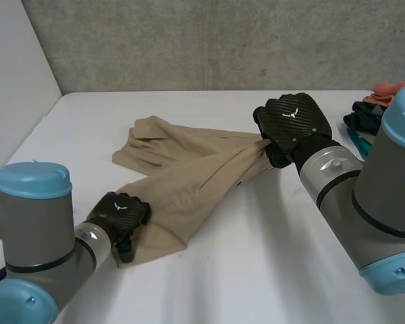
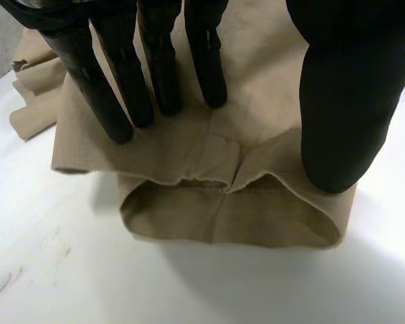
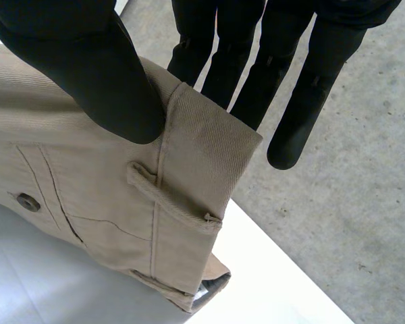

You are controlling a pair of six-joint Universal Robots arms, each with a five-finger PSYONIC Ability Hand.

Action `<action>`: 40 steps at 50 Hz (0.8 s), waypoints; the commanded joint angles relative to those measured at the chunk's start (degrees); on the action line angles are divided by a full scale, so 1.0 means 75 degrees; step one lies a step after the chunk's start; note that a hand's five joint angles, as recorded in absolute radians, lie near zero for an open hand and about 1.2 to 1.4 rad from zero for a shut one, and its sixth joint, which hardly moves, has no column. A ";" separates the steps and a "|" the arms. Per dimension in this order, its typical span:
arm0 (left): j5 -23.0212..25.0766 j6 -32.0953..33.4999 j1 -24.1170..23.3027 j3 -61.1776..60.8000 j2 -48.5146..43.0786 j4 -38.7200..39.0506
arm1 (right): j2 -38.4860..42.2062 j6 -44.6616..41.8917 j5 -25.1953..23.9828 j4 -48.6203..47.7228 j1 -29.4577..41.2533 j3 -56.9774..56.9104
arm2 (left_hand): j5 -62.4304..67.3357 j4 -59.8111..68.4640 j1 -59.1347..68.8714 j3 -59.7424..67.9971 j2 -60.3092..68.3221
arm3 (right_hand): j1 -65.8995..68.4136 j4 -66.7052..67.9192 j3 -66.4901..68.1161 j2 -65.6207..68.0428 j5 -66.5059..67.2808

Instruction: Fold the laundry.

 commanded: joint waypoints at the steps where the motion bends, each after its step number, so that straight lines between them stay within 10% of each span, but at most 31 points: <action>1: -0.0046 0.0258 -0.0105 0.0105 -0.0252 0.0581 | -0.0021 -0.0007 -0.0026 -0.0010 -0.0038 0.0022 | 0.3781 0.3773 0.3646 0.3776 0.3782 | 0.2228 0.1548 0.1654 0.1681 0.1682; 10: -0.0244 0.1008 -0.0047 0.0175 -0.0475 0.0957 | -0.0185 -0.0194 -0.0143 0.0270 -0.0214 0.0174 | 0.5623 0.5614 0.5487 0.5617 0.5624 | 0.2228 0.1548 0.1654 0.1681 0.1682; 25: -0.0292 0.0540 0.0375 0.0047 0.0826 0.0513 | -0.1461 0.0061 -0.0624 0.0845 0.0008 -0.0072 | -0.1076 -0.1085 -0.1212 -0.1082 -0.1075 | 0.2228 0.1548 0.1654 0.1681 0.1682; 40: 0.0845 -0.0432 0.0645 -0.0165 0.0980 -0.0532 | -0.1216 0.0566 -0.0449 0.0975 0.0347 -0.0224 | -0.2046 -0.2054 -0.2181 -0.2051 -0.2044 | 0.2228 0.1548 0.1654 0.1681 0.1682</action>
